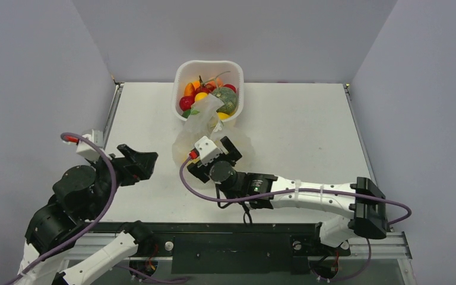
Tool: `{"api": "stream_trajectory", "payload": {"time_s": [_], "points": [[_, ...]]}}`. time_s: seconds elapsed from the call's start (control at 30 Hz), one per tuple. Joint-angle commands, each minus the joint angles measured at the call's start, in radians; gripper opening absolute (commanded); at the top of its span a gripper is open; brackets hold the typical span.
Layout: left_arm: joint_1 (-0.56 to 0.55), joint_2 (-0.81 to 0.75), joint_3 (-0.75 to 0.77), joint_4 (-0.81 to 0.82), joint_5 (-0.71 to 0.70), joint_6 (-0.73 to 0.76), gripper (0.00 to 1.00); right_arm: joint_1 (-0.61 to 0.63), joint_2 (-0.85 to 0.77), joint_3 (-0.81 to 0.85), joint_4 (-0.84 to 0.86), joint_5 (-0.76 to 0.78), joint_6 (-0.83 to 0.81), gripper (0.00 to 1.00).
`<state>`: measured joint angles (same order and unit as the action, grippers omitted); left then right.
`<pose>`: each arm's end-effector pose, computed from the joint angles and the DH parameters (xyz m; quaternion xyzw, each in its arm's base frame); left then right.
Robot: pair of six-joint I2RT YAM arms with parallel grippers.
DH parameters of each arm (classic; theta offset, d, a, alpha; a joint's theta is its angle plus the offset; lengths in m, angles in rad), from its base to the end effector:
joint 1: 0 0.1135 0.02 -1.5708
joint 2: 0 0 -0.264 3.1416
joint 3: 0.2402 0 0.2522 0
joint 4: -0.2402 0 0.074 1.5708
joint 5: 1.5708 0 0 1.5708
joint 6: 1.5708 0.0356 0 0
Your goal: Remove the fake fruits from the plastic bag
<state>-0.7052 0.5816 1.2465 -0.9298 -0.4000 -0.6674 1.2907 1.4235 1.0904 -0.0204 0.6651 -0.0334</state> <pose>0.0533 -0.0272 0.4289 -0.1060 0.7806 -0.2552 0.5606 0.1118 0.3092 0.3159 -0.3295 0.7264 0.1012 0.5946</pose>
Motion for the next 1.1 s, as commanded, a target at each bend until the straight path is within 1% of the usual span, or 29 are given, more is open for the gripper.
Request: {"api": "stream_trajectory", "payload": {"time_s": [0.0,0.03,0.13,0.23,0.27,0.3,0.33,0.37,0.4,0.43,0.47,0.5,0.53,0.57,0.6,0.63,0.67,0.7,0.73,0.77,0.8,0.83,0.87,0.9,0.93,0.97,1.0,1.03,1.07], "points": [[0.000,-0.051,0.048,-0.169,-0.126,0.004,0.82,0.015,0.098,0.122,0.103,0.054,-0.136,0.91],[0.000,-0.065,0.054,-0.179,-0.130,0.001,0.82,0.025,0.113,0.134,0.125,0.069,-0.154,0.91],[0.000,-0.085,0.060,-0.208,-0.147,-0.012,0.82,0.036,0.212,0.196,0.158,0.214,-0.179,0.92],[0.000,-0.096,0.057,-0.209,-0.148,-0.017,0.82,0.033,0.304,0.307,0.181,0.438,-0.223,0.91],[0.000,-0.095,0.055,-0.205,-0.145,-0.019,0.82,0.032,0.343,0.328,0.188,0.469,-0.238,0.91],[-0.001,-0.095,0.051,-0.202,-0.136,-0.019,0.82,0.026,0.357,0.360,0.191,0.510,-0.271,0.86],[0.000,-0.094,0.045,-0.194,-0.130,-0.020,0.82,0.024,0.373,0.371,0.191,0.519,-0.284,0.81],[0.001,-0.090,0.041,-0.190,-0.116,-0.019,0.82,0.020,0.374,0.383,0.185,0.522,-0.296,0.63],[-0.001,-0.089,0.029,-0.181,-0.108,-0.019,0.82,0.018,0.360,0.383,0.177,0.520,-0.298,0.49],[-0.001,-0.082,0.023,-0.175,-0.090,-0.019,0.82,0.015,0.346,0.365,0.177,0.510,-0.299,0.23],[-0.001,-0.076,0.009,-0.163,-0.081,-0.016,0.81,0.014,0.313,0.333,0.180,0.504,-0.298,0.15],[-0.001,-0.072,0.001,-0.147,-0.063,-0.015,0.82,0.008,0.295,0.319,0.178,0.488,-0.283,0.03],[-0.001,-0.061,-0.015,-0.137,-0.055,-0.012,0.82,0.003,0.248,0.288,0.151,0.470,-0.270,0.00],[0.000,-0.054,-0.022,-0.118,-0.038,-0.012,0.82,-0.008,0.223,0.272,0.128,0.407,-0.236,0.00],[-0.002,-0.041,-0.037,-0.105,-0.030,-0.010,0.82,-0.013,0.158,0.233,0.083,0.363,-0.216,0.00],[-0.001,-0.033,-0.044,-0.071,-0.006,-0.007,0.82,-0.028,0.119,0.209,0.065,0.276,-0.171,0.00],[-0.001,-0.014,-0.059,-0.051,0.008,0.002,0.82,-0.040,0.044,0.165,0.021,0.227,-0.141,0.00],[-0.001,-0.001,-0.066,-0.006,0.044,0.010,0.81,-0.078,0.003,0.146,-0.011,0.087,-0.060,0.00],[-0.001,0.035,-0.071,0.013,0.061,0.026,0.81,-0.144,-0.074,0.114,-0.064,-0.001,-0.016,0.00],[-0.001,0.056,-0.067,0.045,0.088,0.039,0.80,-0.183,-0.140,0.093,-0.077,-0.185,0.087,0.00],[0.000,0.107,-0.061,0.058,0.097,0.043,0.79,-0.252,-0.171,0.048,-0.077,-0.274,0.130,0.00],[0.000,0.133,-0.045,0.081,0.112,0.048,0.79,-0.286,-0.215,0.027,-0.066,-0.450,0.209,0.00],[0.000,0.194,-0.035,0.092,0.122,0.050,0.78,-0.338,-0.230,-0.003,-0.047,-0.579,0.272,0.00],[0.000,0.226,-0.017,0.122,0.125,0.058,0.77,-0.356,-0.251,-0.013,-0.034,-0.632,0.294,0.00],[-0.002,0.293,-0.008,0.138,0.125,0.062,0.75,-0.384,-0.257,-0.026,-0.028,-0.711,0.329,0.00],[-0.002,0.326,0.016,0.159,0.117,0.067,0.74,-0.393,-0.267,-0.030,-0.024,-0.738,0.342,0.00],[-0.004,0.392,0.031,0.165,0.084,0.070,0.73,-0.413,-0.271,-0.036,-0.023,-0.770,0.365,0.00],[-0.009,0.425,0.073,0.156,0.056,0.072,0.72,-0.420,-0.280,-0.039,-0.019,-0.781,0.376,0.00],[-0.025,0.490,0.100,0.142,-0.018,0.071,0.71,-0.437,-0.283,-0.045,-0.015,-0.804,0.394,0.00]]}}
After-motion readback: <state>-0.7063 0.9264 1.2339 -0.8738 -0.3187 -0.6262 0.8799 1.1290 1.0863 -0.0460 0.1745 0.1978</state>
